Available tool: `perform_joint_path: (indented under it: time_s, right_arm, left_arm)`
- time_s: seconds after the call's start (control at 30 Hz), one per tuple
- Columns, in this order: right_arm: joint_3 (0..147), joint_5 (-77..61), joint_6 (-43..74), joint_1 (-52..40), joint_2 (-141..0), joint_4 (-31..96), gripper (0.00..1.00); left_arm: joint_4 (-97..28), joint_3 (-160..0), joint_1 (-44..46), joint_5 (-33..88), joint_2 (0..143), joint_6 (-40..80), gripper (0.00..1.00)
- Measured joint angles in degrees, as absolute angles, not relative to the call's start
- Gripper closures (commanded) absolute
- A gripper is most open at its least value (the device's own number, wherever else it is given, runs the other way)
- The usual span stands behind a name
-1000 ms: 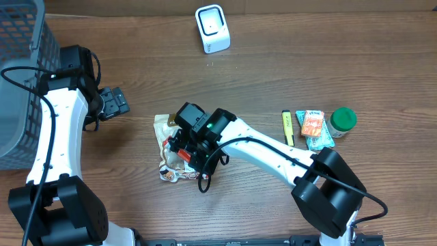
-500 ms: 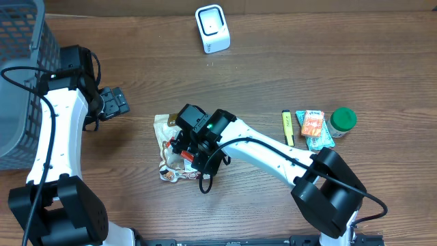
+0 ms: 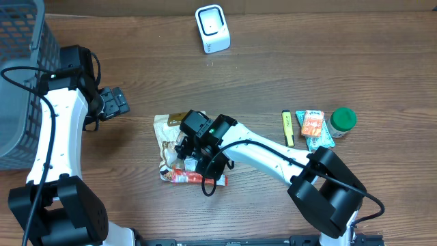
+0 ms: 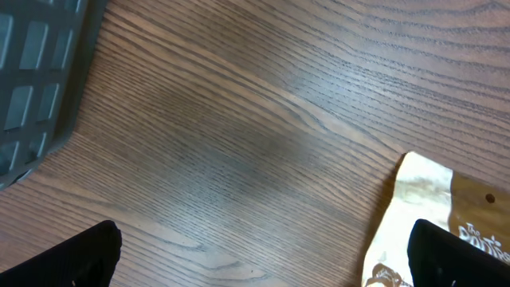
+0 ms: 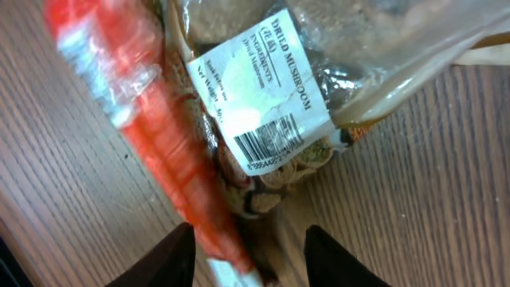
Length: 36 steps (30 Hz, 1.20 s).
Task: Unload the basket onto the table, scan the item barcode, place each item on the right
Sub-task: 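Pull the red stick snack out from the snack bag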
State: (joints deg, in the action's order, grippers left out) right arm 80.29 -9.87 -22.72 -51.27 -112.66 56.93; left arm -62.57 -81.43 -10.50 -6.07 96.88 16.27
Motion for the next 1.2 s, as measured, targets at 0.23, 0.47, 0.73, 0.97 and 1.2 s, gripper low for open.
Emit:
perform_joint_path:
  time_s: [0.23, 0.47, 0.73, 0.97, 1.2]
  right_arm:
    - [80.29, -10.66, -23.97, -49.69, -112.66, 59.16, 0.54]
    - [80.29, -19.27, -33.58, -43.38, -112.66, 68.73, 0.50]
    - [80.23, -21.65, -40.07, -43.22, -112.66, 68.20, 0.50]
    - [76.20, -19.81, -41.32, -45.01, -112.66, 61.84, 0.49]
    - [69.84, -18.37, -40.75, -45.10, -111.94, 55.02, 0.76]
  left_arm:
    - [-62.57, -81.43, -10.50, -6.07, 96.88, 16.27, 0.00]
    - [-62.57, -81.43, -10.50, -6.07, 96.88, 16.27, 0.00]
    - [-62.57, -81.43, -10.50, -6.07, 96.88, 16.27, 0.00]
    - [-62.57, -81.43, -10.50, -6.07, 96.88, 16.27, 0.00]
    - [-62.57, -81.43, -10.50, -6.07, 96.88, 16.27, 0.00]
